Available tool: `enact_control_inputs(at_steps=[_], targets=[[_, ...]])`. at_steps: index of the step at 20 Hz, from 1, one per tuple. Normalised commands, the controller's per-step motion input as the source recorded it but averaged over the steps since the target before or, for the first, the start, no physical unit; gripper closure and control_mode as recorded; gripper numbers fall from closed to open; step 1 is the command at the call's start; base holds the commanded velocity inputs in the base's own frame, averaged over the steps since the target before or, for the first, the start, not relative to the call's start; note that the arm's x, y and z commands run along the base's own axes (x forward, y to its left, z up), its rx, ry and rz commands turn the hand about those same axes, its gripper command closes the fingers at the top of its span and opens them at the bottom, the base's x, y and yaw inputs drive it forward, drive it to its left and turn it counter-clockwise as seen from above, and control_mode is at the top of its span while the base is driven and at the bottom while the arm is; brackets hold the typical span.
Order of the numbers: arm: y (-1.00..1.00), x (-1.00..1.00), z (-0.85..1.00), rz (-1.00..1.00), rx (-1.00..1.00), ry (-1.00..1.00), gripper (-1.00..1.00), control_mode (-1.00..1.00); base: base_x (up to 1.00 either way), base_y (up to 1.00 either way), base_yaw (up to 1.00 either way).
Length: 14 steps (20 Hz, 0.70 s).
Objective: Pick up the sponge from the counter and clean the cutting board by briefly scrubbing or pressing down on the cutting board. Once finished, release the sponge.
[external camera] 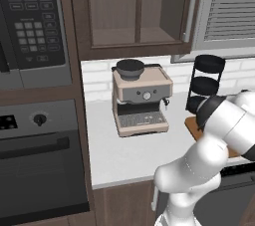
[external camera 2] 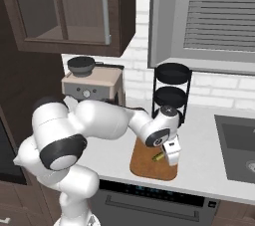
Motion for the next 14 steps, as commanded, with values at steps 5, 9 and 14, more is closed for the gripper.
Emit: enact_control_inputs(at_steps=[5, 9, 14], targets=[[0.43, 0.32, -0.11, 0.00, 0.00, -0.03, 1.00, -1.00, 0.00, 0.00, 0.00], [0.64, 0.35, 0.00, 0.00, 0.00, -0.10, 1.00, -1.00, 0.00, 0.00, 0.00], [0.74, 0.28, -0.03, 0.00, 0.03, -0.10, 1.00, -1.00, 0.00, 0.00, 0.00]])
